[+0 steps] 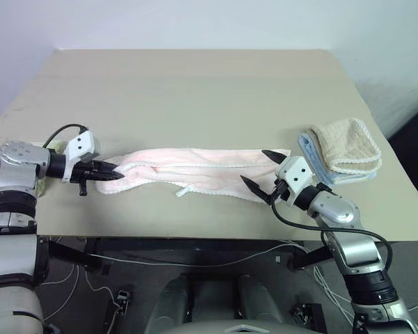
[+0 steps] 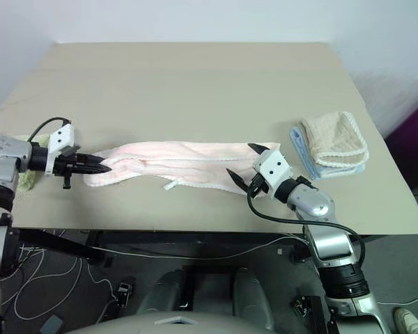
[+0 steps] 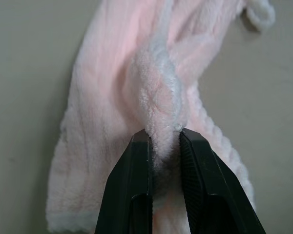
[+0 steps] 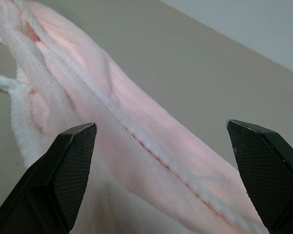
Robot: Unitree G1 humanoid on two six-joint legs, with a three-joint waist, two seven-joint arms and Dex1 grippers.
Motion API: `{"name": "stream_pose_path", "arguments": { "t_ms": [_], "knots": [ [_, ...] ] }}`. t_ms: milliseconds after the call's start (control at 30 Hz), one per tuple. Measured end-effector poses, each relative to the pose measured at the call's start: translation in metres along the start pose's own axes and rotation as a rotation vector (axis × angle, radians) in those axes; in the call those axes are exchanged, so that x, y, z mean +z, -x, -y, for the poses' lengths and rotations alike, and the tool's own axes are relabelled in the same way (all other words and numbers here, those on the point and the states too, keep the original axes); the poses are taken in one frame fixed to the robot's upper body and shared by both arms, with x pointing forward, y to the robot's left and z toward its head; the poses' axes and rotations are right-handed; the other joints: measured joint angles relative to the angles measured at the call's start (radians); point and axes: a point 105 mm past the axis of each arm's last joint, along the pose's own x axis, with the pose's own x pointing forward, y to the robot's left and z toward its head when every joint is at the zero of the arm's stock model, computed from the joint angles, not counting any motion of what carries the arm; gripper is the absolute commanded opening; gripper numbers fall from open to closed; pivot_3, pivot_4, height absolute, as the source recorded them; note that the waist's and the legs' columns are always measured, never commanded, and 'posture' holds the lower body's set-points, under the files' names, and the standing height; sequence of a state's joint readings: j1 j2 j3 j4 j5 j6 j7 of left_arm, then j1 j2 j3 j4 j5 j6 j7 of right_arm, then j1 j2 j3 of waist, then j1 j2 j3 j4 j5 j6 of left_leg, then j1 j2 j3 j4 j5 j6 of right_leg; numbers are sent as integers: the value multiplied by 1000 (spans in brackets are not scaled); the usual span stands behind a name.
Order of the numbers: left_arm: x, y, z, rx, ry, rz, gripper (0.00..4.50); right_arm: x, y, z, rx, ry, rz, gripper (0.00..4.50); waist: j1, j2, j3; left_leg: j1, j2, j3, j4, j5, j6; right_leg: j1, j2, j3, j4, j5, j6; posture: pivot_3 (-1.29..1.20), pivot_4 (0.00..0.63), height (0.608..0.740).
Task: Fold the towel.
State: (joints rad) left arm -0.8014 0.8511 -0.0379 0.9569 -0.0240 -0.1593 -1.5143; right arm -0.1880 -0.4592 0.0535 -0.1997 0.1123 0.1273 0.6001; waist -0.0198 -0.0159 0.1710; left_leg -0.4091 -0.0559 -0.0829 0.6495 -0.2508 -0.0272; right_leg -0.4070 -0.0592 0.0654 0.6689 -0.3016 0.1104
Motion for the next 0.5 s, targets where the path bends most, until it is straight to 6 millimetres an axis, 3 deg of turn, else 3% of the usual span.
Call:
{"name": "stream_pose_path", "arguments": {
  "t_ms": [100, 233, 500],
  "knots": [
    [0, 0, -1, 6, 9, -1, 1400, 2, -2, 0, 0, -1, 7, 4500, 3, 0, 0, 0, 0, 0, 0, 0, 0, 0, 0, 0, 0, 0, 0, 0, 150, 740],
    [3, 0, -2, 13, 0, 1, 2627, 2, -2, 0, -1, -2, 6, 4500, 1, 0, 0, 0, 0, 0, 0, 0, 0, 0, 0, 0, 0, 0, 0, 0, 150, 740],
    [7, -4, -2, 14, 17, 30, 2627, 1, -2, 0, -1, -3, 5, 4500, 1, 0, 0, 0, 0, 0, 0, 0, 0, 0, 0, 0, 0, 0, 0, 0, 150, 740]
  ]
}}
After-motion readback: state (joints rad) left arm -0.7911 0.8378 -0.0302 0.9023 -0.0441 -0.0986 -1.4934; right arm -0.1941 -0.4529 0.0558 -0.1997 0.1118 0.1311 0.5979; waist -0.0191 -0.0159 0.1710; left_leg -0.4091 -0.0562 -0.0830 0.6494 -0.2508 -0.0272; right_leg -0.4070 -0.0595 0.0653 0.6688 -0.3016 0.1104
